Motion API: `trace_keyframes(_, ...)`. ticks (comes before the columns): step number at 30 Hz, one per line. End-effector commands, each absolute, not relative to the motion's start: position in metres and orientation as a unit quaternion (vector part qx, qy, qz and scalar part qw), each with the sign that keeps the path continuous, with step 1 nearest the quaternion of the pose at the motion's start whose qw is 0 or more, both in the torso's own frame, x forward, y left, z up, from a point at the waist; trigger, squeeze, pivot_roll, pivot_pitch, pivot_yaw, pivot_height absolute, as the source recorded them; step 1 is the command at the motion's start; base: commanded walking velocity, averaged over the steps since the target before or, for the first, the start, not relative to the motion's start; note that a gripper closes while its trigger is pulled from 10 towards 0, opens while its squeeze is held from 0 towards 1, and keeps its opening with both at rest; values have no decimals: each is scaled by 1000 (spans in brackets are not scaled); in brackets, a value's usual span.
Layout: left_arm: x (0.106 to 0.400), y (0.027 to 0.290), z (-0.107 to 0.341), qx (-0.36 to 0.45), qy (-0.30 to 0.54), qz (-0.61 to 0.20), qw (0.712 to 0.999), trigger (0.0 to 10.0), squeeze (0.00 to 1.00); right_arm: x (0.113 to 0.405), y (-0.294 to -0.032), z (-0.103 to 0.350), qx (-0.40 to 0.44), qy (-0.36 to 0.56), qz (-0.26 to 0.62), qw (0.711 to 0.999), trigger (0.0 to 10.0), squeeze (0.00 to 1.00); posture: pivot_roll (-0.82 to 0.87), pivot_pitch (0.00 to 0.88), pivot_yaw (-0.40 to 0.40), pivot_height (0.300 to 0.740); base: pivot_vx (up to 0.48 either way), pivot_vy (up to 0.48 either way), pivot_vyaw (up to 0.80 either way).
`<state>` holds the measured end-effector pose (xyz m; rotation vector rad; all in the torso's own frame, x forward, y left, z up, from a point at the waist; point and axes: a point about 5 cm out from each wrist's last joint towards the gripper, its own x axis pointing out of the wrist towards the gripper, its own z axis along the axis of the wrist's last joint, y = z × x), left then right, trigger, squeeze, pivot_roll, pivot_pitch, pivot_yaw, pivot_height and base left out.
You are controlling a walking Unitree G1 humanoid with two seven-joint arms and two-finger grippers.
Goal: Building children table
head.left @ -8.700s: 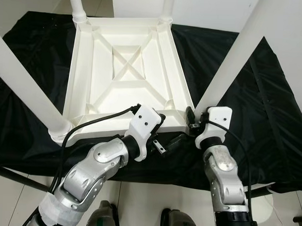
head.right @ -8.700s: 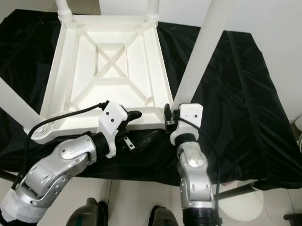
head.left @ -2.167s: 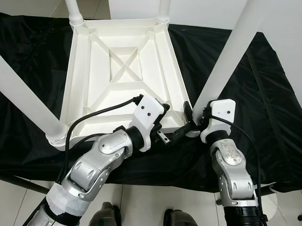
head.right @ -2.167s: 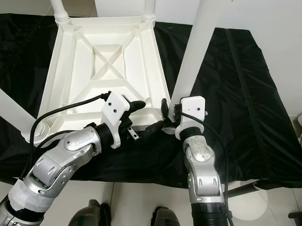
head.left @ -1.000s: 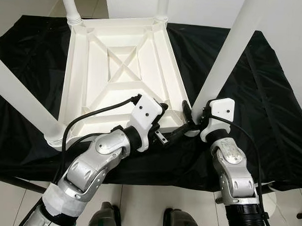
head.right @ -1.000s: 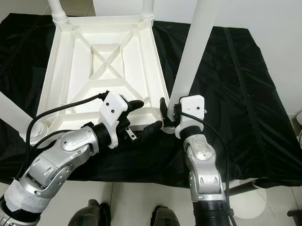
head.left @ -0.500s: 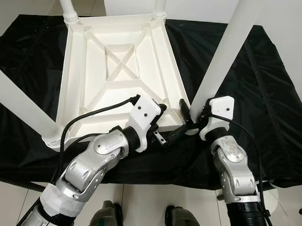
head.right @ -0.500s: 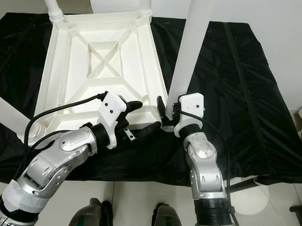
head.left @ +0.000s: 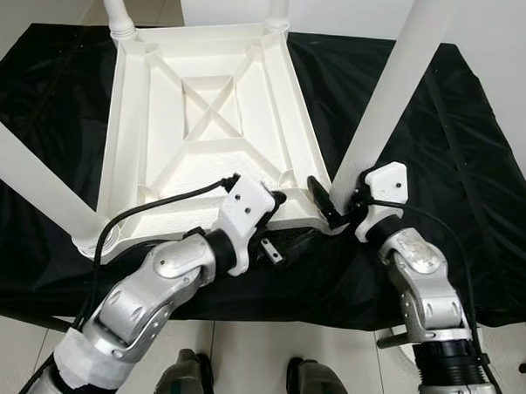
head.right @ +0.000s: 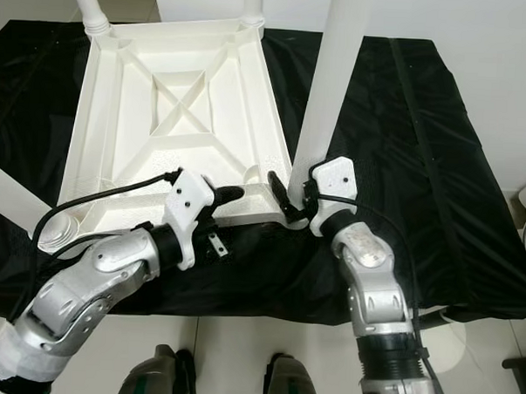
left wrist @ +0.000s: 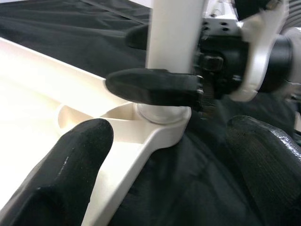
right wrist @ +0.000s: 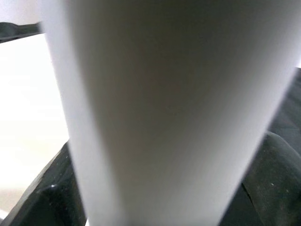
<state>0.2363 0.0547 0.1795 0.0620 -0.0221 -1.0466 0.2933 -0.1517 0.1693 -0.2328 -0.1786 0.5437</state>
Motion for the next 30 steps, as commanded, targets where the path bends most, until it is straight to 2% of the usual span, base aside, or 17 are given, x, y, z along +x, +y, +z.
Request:
trace_keyframes(1, 226, 57, 177, 31, 2, -561, 827, 10000, 0, 293, -158, 163, -118, -73, 319, 938, 10000, 0, -49, 140, 45, 740, 0, 0, 0)
trace_keyframes(4, 226, 58, 176, 32, 3, -561, 827, 10000, 0, 293, -160, 163, -120, -71, 332, 933, 10000, 0, -49, 140, 45, 740, 0, 0, 0)
trace_keyframes(5, 225, 59, 176, 31, 5, -563, 826, 10000, 0, 295, -162, 163, -123, -70, 342, 929, 5686, 0, -46, 140, 43, 740, 0, 0, 0)
trace_keyframes(6, 225, 59, 176, 31, 5, -563, 826, 10000, 0, 295, -162, 163, -123, -70, 342, 929, 5686, 0, -46, 140, 43, 740, 0, 0, 0)
trace_keyframes(7, 224, 59, 176, 32, 6, -565, 825, 10000, 0, 297, -164, 163, -124, -67, 349, 926, 980, 0, -43, 138, 40, 740, 0, 0, 0)
trace_keyframes(11, 223, 59, 176, 32, 7, -566, 824, 10000, 0, 299, -166, 163, -125, -66, 354, 924, 980, 0, -43, 138, 40, 740, 0, 0, 0)
trace_keyframes(12, 222, 59, 176, 33, 7, -566, 824, 10000, 0, 300, -168, 163, -125, -65, 357, 923, 0, 0, -38, 138, 33, 740, 0, 0, 0)
trace_keyframes(20, 221, 62, 176, 33, 10, -563, 826, 10000, 0, 302, -173, 162, -119, -65, 349, 927, 0, 0, -39, 139, 28, 740, 0, 0, 0)
trace_keyframes(24, 222, 61, 176, 32, 8, -558, 829, 10000, 0, 301, -181, 159, -117, -59, 295, 947, 0, 0, -47, 135, 21, 740, 0, 0, 0)
trace_keyframes(28, 225, 56, 177, 24, -1, -554, 832, 10000, 0, 297, -187, 156, -78, -45, 145, 985, 0, 0, -64, 119, 1, 740, 0, 0, 0)
trace_keyframes(30, 225, 55, 177, 23, -1, -554, 832, 10000, 0, 297, -189, 155, -64, -41, 119, 990, 0, 0, -64, 119, 1, 740, 0, 0, 0)
